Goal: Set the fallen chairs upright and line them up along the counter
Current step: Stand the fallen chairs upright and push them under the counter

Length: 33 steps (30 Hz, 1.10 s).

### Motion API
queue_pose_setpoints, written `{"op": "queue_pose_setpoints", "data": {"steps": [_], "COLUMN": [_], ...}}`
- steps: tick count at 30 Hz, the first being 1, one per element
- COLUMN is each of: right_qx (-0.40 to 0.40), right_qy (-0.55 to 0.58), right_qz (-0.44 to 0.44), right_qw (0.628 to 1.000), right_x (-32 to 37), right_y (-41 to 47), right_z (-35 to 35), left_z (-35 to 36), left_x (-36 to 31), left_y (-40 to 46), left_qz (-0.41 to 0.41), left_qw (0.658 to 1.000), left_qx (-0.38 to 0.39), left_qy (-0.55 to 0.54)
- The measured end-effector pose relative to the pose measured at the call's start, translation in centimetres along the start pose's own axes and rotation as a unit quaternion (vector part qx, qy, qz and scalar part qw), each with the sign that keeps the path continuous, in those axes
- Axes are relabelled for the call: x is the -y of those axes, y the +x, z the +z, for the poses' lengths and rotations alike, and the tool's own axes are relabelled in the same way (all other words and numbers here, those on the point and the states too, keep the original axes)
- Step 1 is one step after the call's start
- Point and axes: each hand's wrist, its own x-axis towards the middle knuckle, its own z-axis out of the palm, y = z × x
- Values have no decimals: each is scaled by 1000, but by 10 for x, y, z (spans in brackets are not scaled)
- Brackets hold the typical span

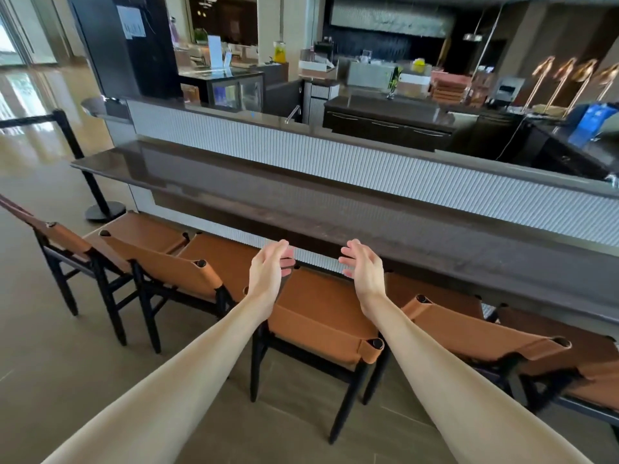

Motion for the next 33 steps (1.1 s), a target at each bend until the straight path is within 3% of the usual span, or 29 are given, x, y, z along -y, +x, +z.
{"op": "queue_pose_setpoints", "data": {"steps": [4, 8, 12, 15, 18, 24, 28, 33], "right_qx": [5, -31, -18, -5, -72, -210, -243, -277], "right_qy": [-1, -22, 32, 98, 216, 375, 356, 349], "right_qz": [51, 214, 445, 550, 549, 467, 436, 428], "right_qw": [999, 976, 895, 829, 804, 773, 790, 786], "right_x": [-38, -102, -156, -189, -216, -237, -249, -247], "right_y": [31, 60, 86, 82, 87, 97, 106, 129], "right_z": [28, 38, 26, 4, -10, 9, 31, 34], "left_z": [1, -1, 1, 3, 4, 13, 13, 21], "left_x": [21, 57, 97, 130, 161, 197, 210, 219], "left_y": [36, 77, 119, 133, 153, 196, 210, 232], "left_qz": [-37, -143, -268, -382, -440, -479, -478, -476], "left_qw": [999, 989, 960, 917, 891, 872, 873, 870], "left_qx": [-18, -40, -77, -87, -84, -47, -42, -93], "left_qy": [15, 27, -19, -74, -76, -91, -91, -88]}}
